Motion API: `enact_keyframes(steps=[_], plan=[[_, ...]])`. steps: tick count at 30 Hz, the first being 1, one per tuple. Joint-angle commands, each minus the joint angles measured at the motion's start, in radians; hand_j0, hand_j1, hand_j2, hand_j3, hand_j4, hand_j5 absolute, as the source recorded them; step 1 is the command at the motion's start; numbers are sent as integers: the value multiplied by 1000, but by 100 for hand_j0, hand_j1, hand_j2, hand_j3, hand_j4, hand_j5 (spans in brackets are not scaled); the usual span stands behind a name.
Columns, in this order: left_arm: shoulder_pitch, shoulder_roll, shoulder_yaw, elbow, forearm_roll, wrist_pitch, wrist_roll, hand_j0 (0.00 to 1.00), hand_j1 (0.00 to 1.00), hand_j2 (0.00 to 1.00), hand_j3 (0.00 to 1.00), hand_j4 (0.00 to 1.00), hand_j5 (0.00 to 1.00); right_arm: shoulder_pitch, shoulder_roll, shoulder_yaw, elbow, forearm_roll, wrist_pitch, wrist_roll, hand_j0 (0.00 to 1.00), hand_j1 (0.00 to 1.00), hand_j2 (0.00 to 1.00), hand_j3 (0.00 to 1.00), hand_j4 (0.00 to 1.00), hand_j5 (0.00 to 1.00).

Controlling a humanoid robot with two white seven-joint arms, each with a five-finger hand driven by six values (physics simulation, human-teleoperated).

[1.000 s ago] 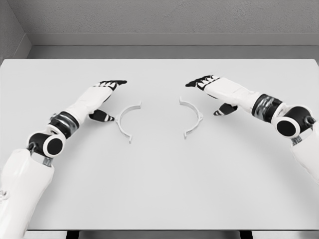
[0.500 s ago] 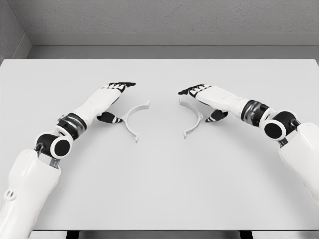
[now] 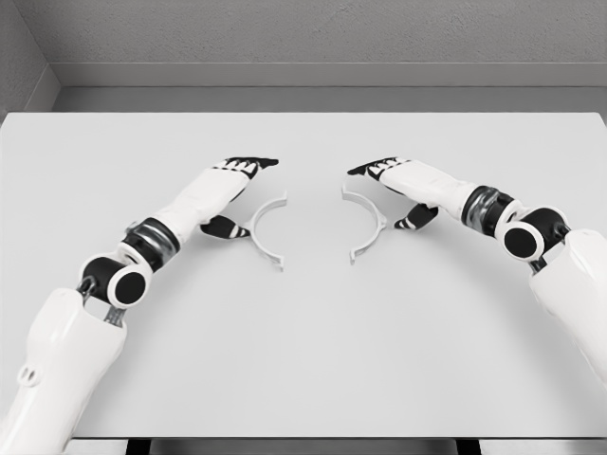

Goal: Assemble PVC drainage pipe clamps

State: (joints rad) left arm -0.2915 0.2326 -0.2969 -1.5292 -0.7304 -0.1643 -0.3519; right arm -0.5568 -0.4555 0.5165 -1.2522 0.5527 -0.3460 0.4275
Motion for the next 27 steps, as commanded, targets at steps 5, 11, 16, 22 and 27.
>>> enact_keyframes(steps=[5,11,16,22,27], plan=[[2,-4,-10,-20,3,0,1,100,100,100,100,100,100,-8,-2,-1,0,-2,1,-1,100,100,100,100,100,100],[5,-15,-7,-46,5,0,1,100,100,100,100,100,100,-9,0,-1,-4,-2,1,-1,100,100,100,100,100,100],[14,-3,56,-43,6,3,1,100,100,100,100,100,100,-11,1,-1,-10,-4,1,-4,100,100,100,100,100,100],[-12,-4,76,32,5,26,1,100,100,100,100,100,100,-9,8,2,-12,-7,1,-4,100,100,100,100,100,100],[-14,-13,64,66,2,25,1,100,100,100,100,100,100,-9,20,5,-13,-8,1,-4,100,100,100,100,100,100]])
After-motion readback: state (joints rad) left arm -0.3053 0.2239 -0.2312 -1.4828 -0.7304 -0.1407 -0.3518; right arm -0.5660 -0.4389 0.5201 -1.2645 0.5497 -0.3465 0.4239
